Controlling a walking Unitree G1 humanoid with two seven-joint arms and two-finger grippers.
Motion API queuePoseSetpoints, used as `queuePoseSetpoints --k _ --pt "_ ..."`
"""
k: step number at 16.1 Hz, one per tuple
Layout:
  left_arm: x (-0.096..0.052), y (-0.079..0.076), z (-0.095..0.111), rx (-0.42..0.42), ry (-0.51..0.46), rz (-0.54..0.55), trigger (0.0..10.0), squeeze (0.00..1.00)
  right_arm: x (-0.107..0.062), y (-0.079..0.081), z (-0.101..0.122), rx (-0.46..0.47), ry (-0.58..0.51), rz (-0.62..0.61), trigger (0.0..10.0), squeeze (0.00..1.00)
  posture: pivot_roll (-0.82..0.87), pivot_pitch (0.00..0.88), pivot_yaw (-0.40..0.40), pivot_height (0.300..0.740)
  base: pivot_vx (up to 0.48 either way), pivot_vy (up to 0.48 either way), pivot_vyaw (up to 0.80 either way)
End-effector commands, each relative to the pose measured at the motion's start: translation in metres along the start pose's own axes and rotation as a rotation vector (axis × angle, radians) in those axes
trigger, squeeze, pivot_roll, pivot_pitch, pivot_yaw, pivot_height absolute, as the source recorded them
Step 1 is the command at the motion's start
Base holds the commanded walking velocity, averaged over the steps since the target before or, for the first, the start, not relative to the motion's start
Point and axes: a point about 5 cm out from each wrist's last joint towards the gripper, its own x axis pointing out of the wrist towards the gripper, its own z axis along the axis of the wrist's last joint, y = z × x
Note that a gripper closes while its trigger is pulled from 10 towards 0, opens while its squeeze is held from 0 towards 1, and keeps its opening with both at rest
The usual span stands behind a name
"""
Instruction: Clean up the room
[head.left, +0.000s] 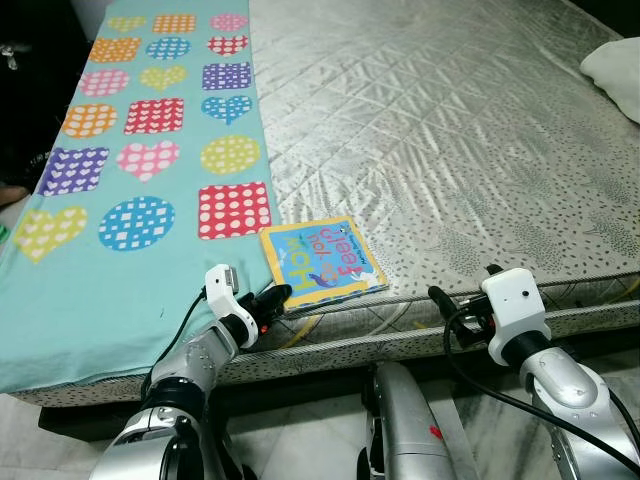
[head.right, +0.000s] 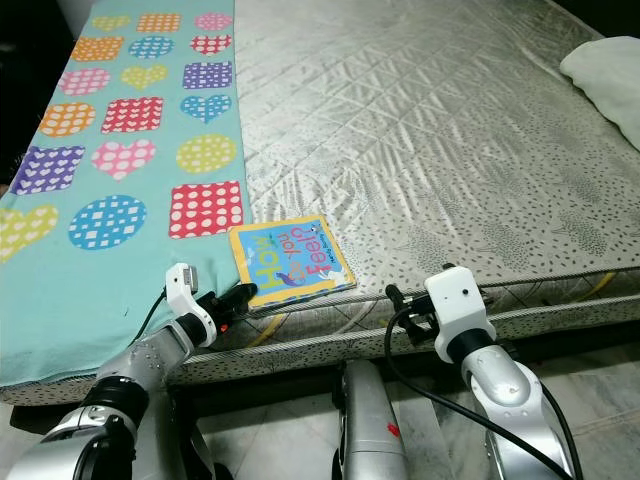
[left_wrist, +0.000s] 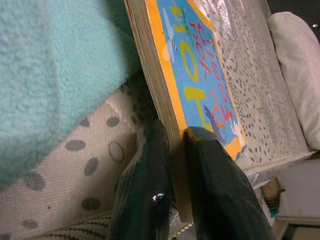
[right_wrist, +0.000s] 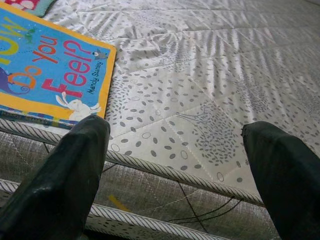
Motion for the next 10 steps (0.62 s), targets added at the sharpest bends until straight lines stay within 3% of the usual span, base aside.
queuePoseSetpoints --k 1,2,6,10 --pt "-0.0012 0.0055 -0.004 0.028 0.029 0.054 10.0 0.0 0.0009 0.0005 -0.0024 -0.004 0.007 -0.002 10.0 0.0 -0.29 0.094 -0.012 0.528 0.0 0.0 0.0" --pt "-0.0013 0.0063 -0.0039 0.01 0.023 0.056 10.0 1.0 0.0012 0.0006 -0.0025 -0.005 0.006 -0.003 10.0 0.0 -0.29 0.094 -0.012 0.528 0.0 0.0 0.0" --pt "-0.0026 0.0087 -0.0015 -0.061 -0.008 0.034 10.0 1.0 0.0016 0.0008 -0.0024 -0.006 0.003 -0.007 10.0 0.0 -0.3 0.097 -0.011 0.528 0.0 0.0 0.0" --pt "-0.0013 0.0118 -0.0064 -0.037 0.022 0.087 10.0 1.0 0.0014 0.0003 -0.0023 -0.007 0.003 -0.011 10.0 0.0 -0.31 0.099 -0.01 0.528 0.0 0.0 0.0"
